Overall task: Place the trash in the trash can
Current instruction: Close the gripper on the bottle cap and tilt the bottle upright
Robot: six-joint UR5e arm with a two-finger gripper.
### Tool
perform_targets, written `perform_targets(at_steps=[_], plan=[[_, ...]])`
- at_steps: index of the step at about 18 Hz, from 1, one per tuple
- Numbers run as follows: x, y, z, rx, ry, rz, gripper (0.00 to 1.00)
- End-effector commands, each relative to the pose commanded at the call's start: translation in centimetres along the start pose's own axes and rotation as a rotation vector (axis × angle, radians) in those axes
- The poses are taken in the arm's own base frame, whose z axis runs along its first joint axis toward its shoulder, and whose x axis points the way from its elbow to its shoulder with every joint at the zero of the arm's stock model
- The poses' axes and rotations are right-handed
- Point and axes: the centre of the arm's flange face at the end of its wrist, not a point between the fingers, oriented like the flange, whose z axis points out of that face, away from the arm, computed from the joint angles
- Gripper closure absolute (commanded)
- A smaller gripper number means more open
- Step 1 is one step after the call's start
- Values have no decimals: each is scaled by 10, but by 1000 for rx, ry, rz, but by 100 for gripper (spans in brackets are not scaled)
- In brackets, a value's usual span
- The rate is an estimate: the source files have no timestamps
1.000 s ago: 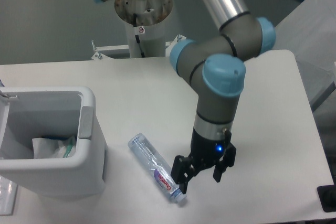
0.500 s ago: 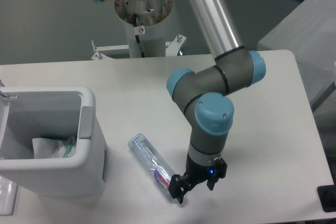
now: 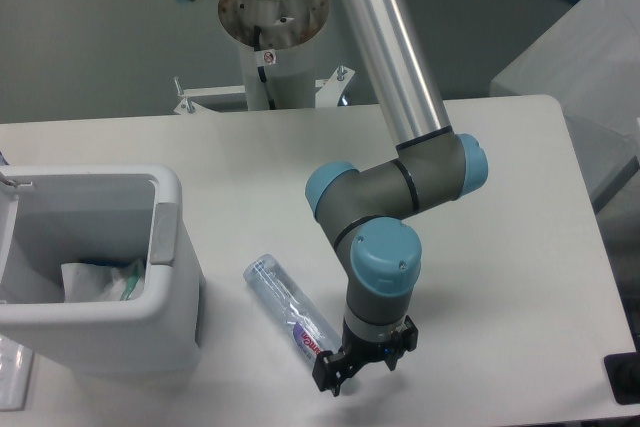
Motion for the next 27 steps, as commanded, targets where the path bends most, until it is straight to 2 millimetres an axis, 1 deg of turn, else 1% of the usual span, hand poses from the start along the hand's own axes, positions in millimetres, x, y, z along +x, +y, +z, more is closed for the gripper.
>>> perform_targets(at_steps=[3, 6, 9, 10, 13, 14, 15, 16, 22, 24, 25, 27], plan=[[4, 1, 4, -5, -5, -11, 8], [3, 1, 8, -9, -10, -12, 11], [4, 3, 11, -14, -16, -9, 19], [5, 3, 12, -15, -22, -6, 20], [7, 5, 14, -17, -36, -2, 30], [9, 6, 15, -18, -37, 1, 36], [10, 6, 15, -19, -37, 2, 39], [10, 8, 17, -25, -39, 2, 44], [13, 12, 20, -33, -46, 8, 53], [13, 16, 23, -38, -60, 12, 63], [18, 18, 23, -40, -69, 21, 65], [19, 19, 23, -39, -78, 24, 68]])
